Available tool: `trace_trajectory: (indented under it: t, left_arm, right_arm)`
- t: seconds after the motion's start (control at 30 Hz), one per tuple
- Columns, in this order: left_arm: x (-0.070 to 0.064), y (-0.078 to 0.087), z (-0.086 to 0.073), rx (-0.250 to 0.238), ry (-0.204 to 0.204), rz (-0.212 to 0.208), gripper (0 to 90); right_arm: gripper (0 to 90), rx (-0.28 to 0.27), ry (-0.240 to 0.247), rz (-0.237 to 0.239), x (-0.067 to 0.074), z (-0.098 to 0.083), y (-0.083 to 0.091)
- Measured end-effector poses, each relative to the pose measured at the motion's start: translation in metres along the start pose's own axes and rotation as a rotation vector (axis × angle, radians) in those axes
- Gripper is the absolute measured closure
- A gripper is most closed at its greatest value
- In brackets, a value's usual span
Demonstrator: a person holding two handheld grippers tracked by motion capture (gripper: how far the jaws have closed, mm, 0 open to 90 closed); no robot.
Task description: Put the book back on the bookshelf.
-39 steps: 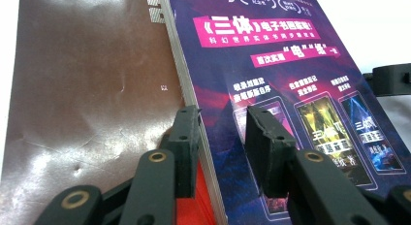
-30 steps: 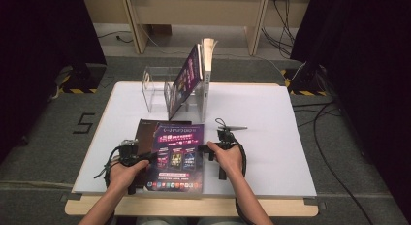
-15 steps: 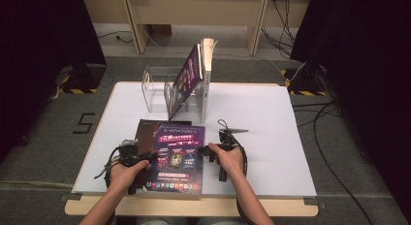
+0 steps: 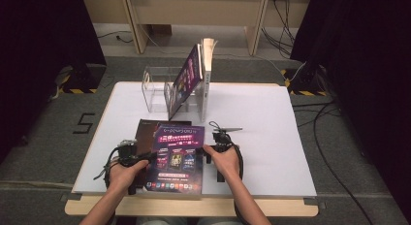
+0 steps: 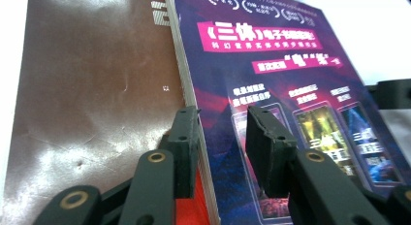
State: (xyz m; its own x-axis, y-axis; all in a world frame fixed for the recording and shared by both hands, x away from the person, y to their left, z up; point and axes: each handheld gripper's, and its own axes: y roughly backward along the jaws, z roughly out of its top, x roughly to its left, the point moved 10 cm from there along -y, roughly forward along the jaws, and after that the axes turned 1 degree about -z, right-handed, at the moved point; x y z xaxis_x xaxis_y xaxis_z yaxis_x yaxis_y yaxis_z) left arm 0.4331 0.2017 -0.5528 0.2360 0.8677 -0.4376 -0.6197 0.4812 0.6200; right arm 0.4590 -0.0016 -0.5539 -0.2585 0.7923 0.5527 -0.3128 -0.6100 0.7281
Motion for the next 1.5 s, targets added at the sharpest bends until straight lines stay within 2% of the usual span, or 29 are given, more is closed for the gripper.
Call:
trace_trajectory:
  t: [0.1,0.2,0.3,0.47,0.6,0.67,0.77,0.9,0.97,1.03,1.13,1.2,1.33,1.5]
  left_arm:
    - [0.001,0.000,0.001,0.013,0.031,-0.027,60.8]
    - [-0.001,-0.002,0.003,0.010,0.011,-0.016,57.5]
    - [0.000,-0.003,0.005,0.010,0.014,-0.011,57.5]
    - [0.002,-0.005,0.003,0.017,0.012,0.015,62.9]
    - [0.001,0.000,0.004,0.017,0.019,0.020,69.2]
    - [0.000,0.003,0.004,0.012,0.035,0.008,70.2]
    - [-0.001,0.005,0.007,-0.007,0.089,-0.030,71.0]
    - [-0.003,0.006,0.010,-0.022,0.125,-0.068,70.5]
    - [-0.006,0.003,0.010,-0.029,0.145,-0.095,70.4]
    - [-0.008,-0.004,0.007,-0.011,0.152,-0.106,70.1]
    - [-0.007,-0.010,0.003,0.002,0.138,-0.082,69.2]
    - [-0.006,-0.009,0.003,0.001,0.148,-0.089,69.6]
    - [-0.006,-0.008,0.003,0.000,0.130,-0.086,73.6]
    - [-0.009,-0.005,0.005,-0.004,0.078,-0.087,80.1]
  right_arm:
    - [54.9,-0.003,0.031,-0.019,0.002,-0.001,0.000]
    - [54.2,-0.002,0.038,-0.030,0.003,-0.002,-0.001]
    - [53.8,-0.001,0.050,-0.036,0.003,-0.001,-0.001]
    - [53.8,0.001,0.056,-0.044,0.003,-0.001,-0.002]
    - [53.7,0.003,0.056,-0.050,0.003,-0.001,-0.002]
    - [53.5,0.005,0.058,-0.057,0.004,-0.001,-0.002]
    - [53.0,0.005,0.067,-0.067,0.004,-0.001,-0.003]
    - [53.1,0.006,0.066,-0.062,0.004,-0.001,-0.003]
    - [52.9,0.009,0.067,-0.062,0.004,-0.001,-0.002]
    - [52.9,0.011,0.064,-0.058,0.004,0.000,-0.002]
    - [53.1,0.008,0.071,-0.059,0.003,-0.001,-0.002]
    - [53.1,0.007,0.073,-0.060,0.003,-0.001,-0.003]
    - [52.7,0.013,0.082,-0.068,0.004,-0.001,-0.003]
    - [53.1,0.010,0.092,-0.073,0.004,-0.001,-0.003]
